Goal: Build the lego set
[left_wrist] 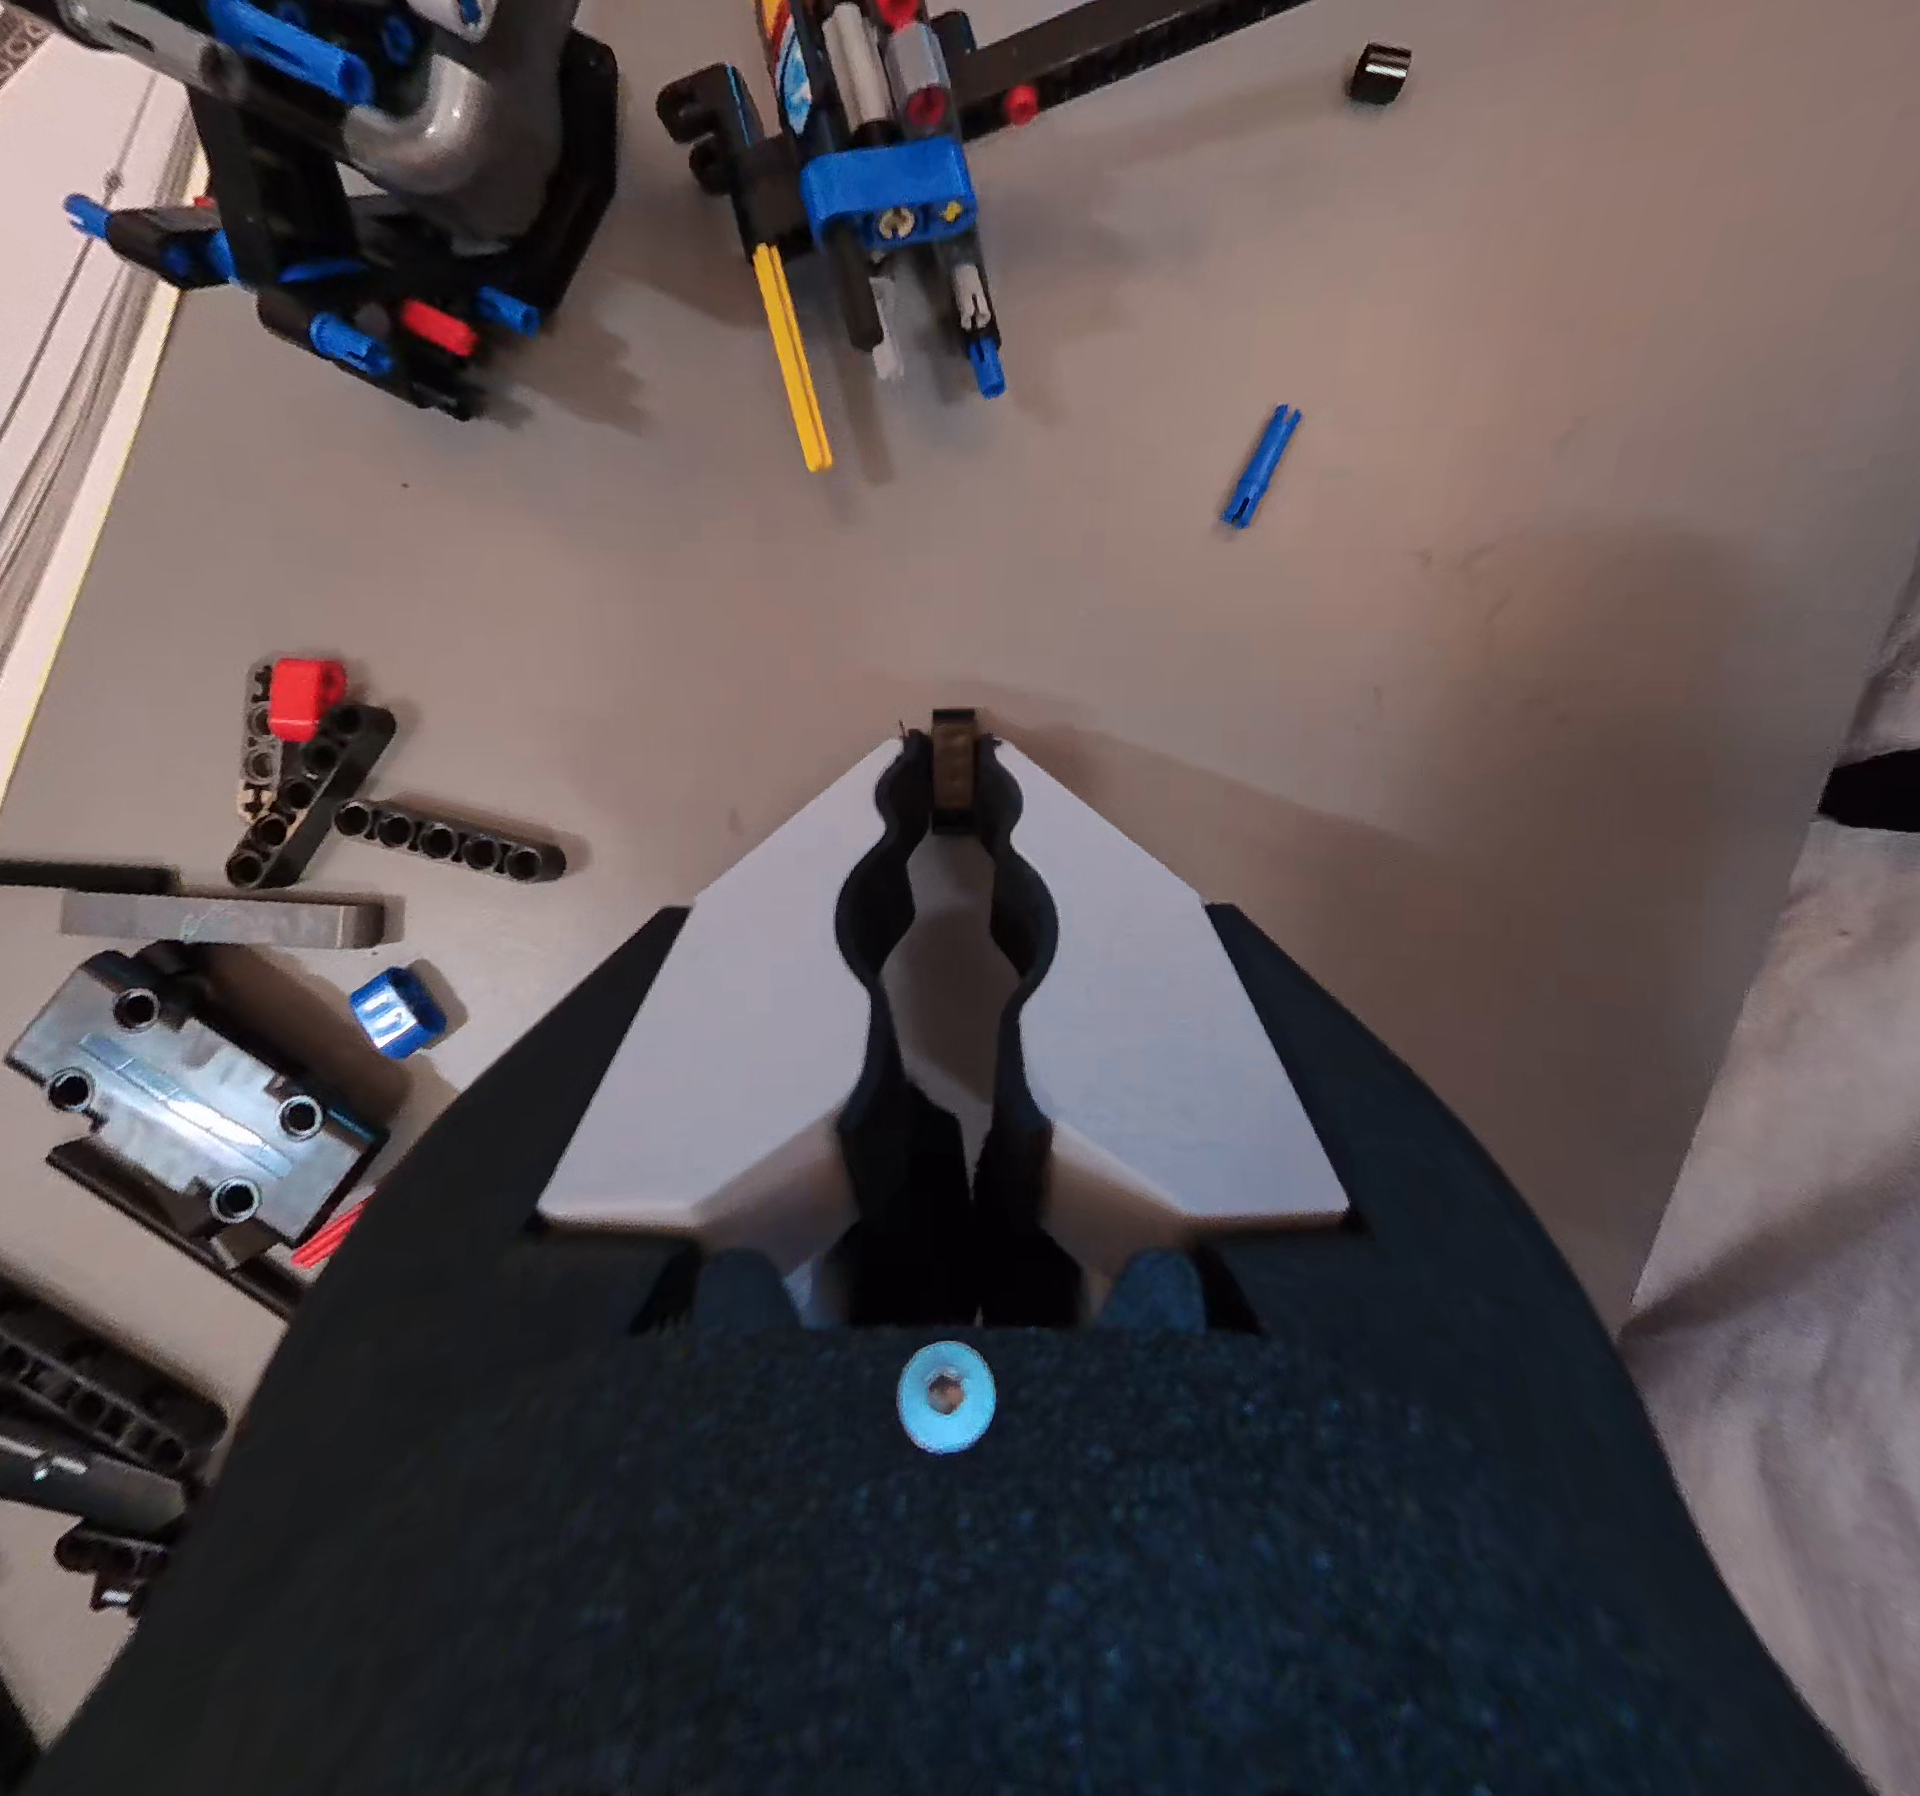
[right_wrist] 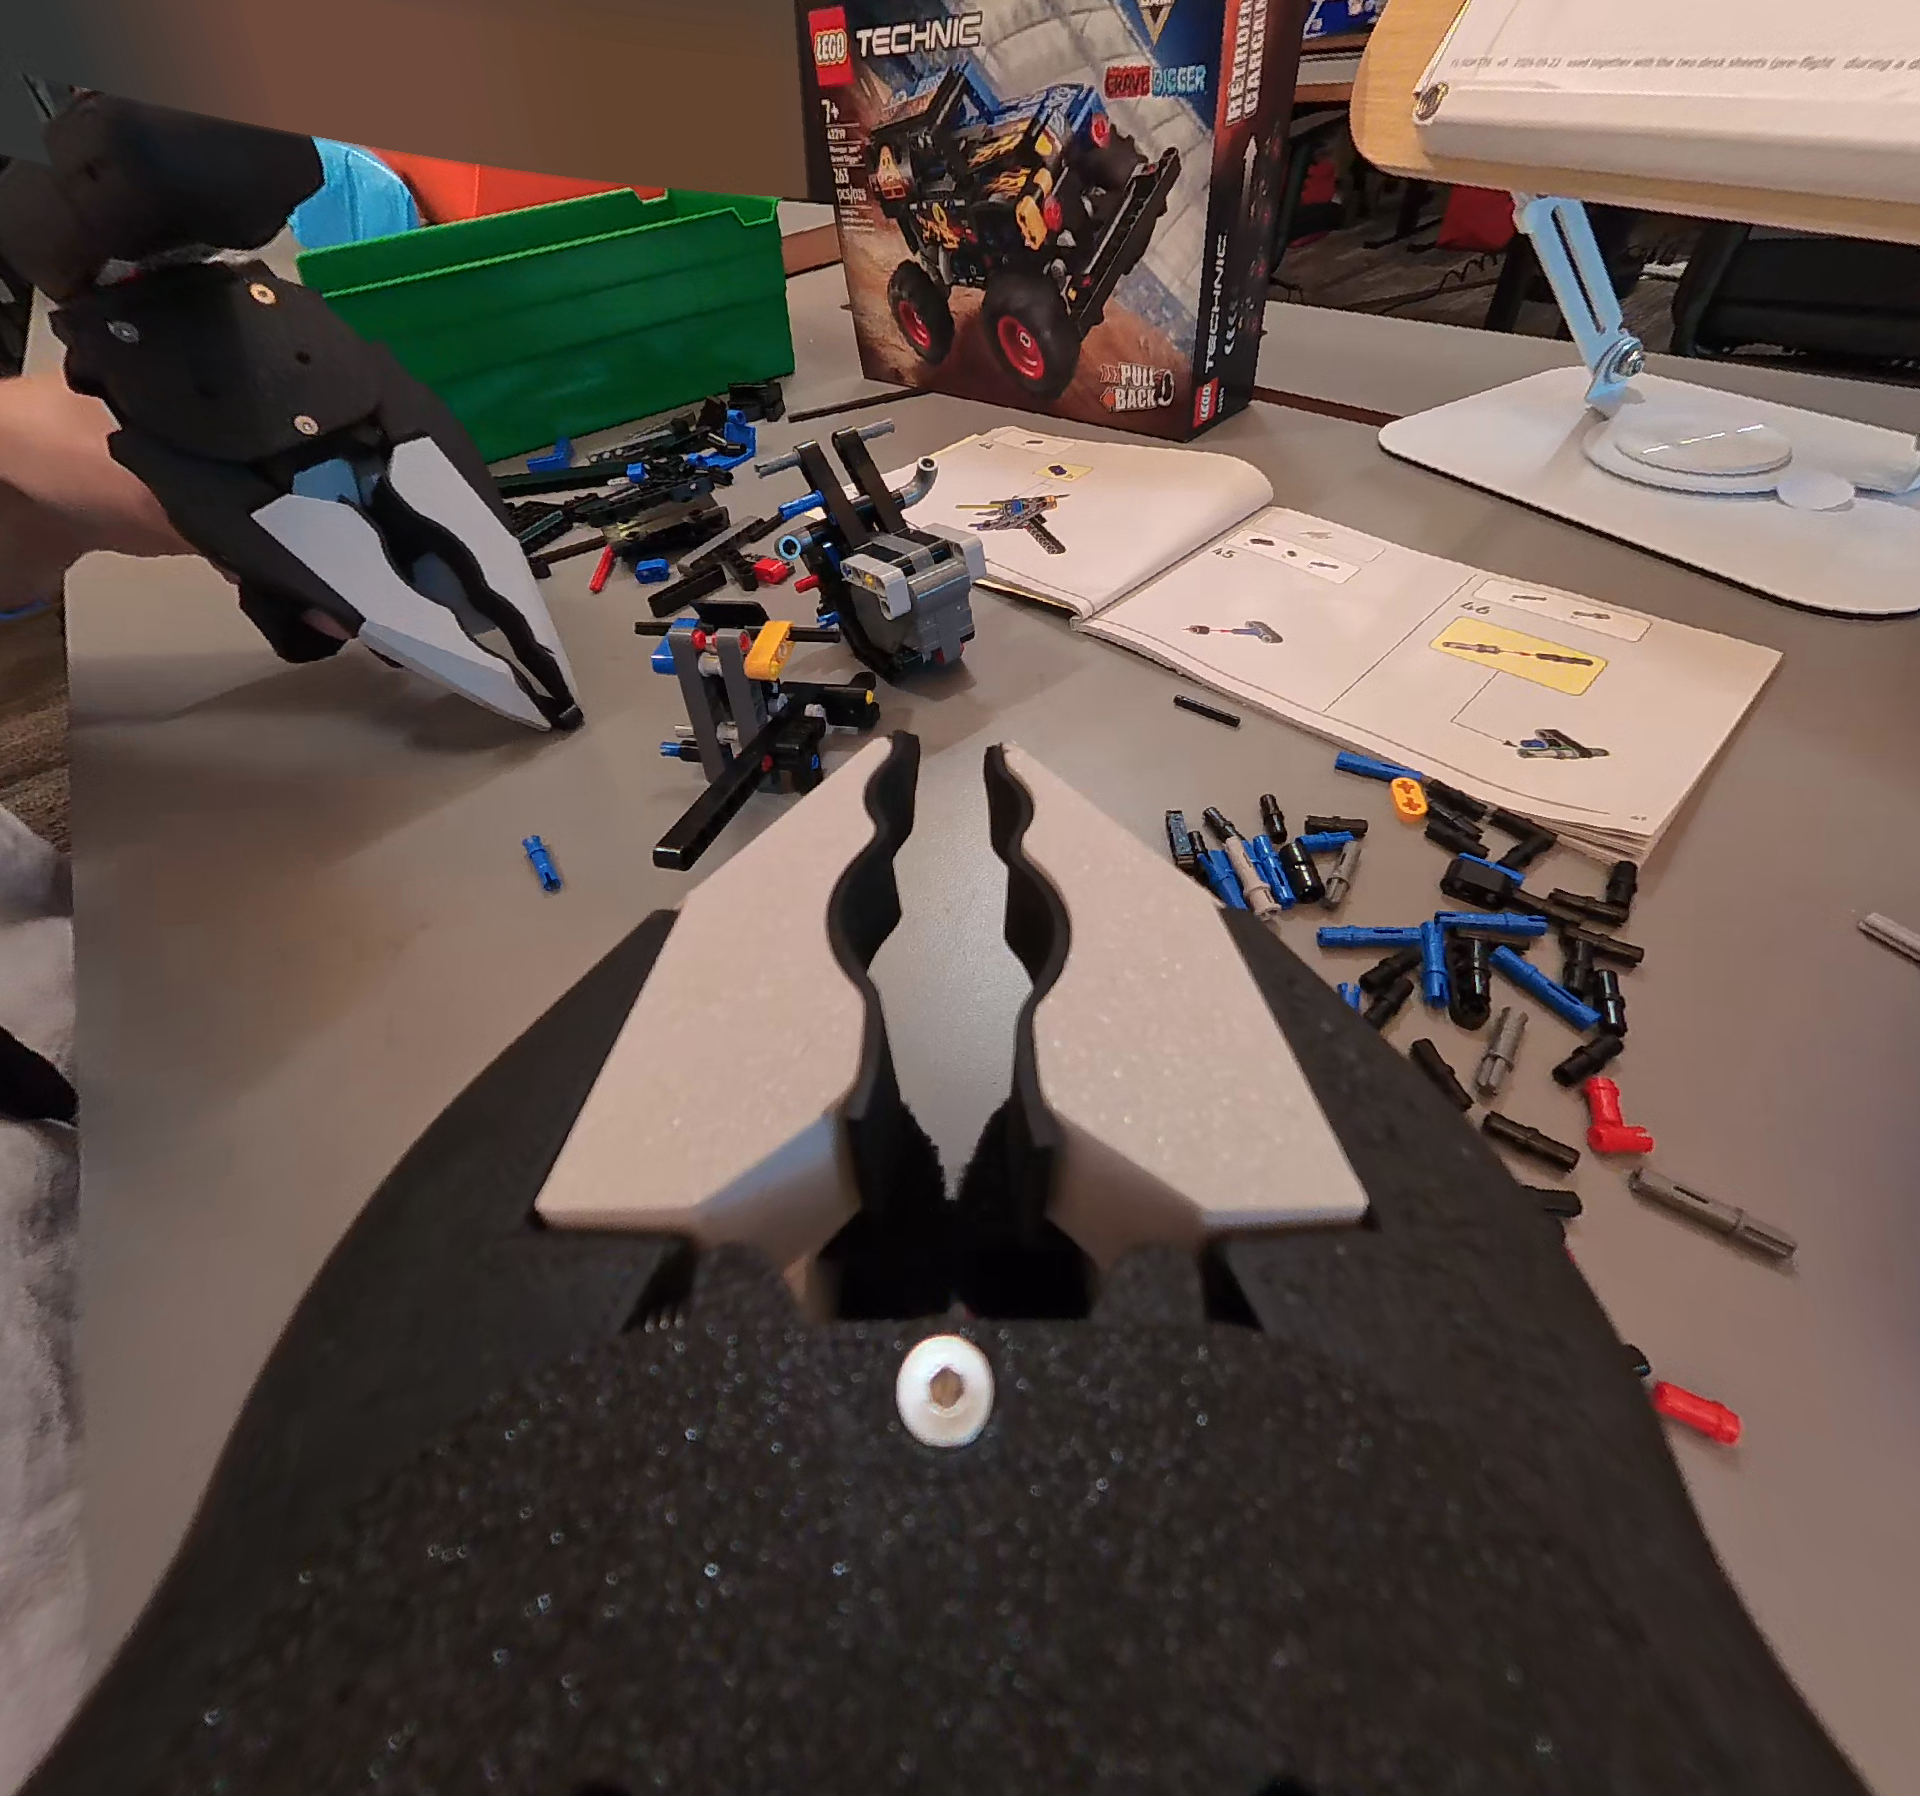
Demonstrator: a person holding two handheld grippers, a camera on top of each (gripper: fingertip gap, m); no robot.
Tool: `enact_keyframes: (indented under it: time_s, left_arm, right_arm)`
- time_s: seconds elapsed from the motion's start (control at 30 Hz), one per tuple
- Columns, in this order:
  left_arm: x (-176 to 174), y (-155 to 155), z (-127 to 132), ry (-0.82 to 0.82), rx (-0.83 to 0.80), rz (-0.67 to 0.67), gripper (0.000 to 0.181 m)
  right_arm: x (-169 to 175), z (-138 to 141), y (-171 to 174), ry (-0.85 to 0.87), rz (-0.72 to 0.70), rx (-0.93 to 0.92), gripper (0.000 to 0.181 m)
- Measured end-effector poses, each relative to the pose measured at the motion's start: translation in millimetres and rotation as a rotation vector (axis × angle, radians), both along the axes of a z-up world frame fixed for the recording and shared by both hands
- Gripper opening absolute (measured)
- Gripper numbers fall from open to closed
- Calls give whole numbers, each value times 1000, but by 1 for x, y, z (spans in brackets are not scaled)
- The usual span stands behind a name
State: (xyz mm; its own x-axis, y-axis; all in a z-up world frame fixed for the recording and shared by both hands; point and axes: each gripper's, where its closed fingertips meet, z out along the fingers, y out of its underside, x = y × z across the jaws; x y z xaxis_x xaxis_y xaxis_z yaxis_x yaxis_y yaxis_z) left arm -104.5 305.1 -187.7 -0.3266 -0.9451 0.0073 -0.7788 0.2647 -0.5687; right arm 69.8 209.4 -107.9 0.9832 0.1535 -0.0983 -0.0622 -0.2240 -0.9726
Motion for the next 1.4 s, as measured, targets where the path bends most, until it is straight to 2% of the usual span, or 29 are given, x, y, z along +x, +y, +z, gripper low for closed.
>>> enact_keyframes:
  time_s: [0.03,0.17,0.23,0.37,0.53,0.73,0.83,1.0,1.1,1.17,1.33,1.4]
  left_arm:
    - [1,-1,0,-8,-6,-6,6]
    - [2,-3,0,-55,-1,-17,6]
    - [3,2,1,-75,25,3,18]
    - [-1,20,20,-209,93,37,25]
    - [-18,21,12,-177,27,-3,27]
    - [-5,10,2,-185,46,-105,25]
    - [0,8,2,-173,50,-138,11]
    - [8,14,3,-169,39,-94,7]
    - [20,17,17,-245,34,-73,7]
    - [32,26,28,-326,100,-69,6]
    - [52,29,41,-427,274,-230,6]
    - [55,35,35,-379,284,-235,6]
  right_arm:
    - [0,0,0,-1,1,-2,13]
    - [-1,-1,1,-14,4,-7,13]
    - [-1,-1,1,-14,3,-7,13]
    - [-2,0,1,-21,2,-1,13]
    - [-3,-1,1,-35,1,-1,12]
    - [-3,-1,1,-35,5,-7,12]
    - [-4,-1,1,-41,7,-3,12]
    - [-6,-2,1,-51,13,-6,12]
    - [-7,-3,1,-55,19,-14,12]
    - [-8,-4,2,-58,24,-22,12]
    - [-10,-5,2,-68,29,-28,12]
    - [-24,-3,0,-35,62,-37,14]
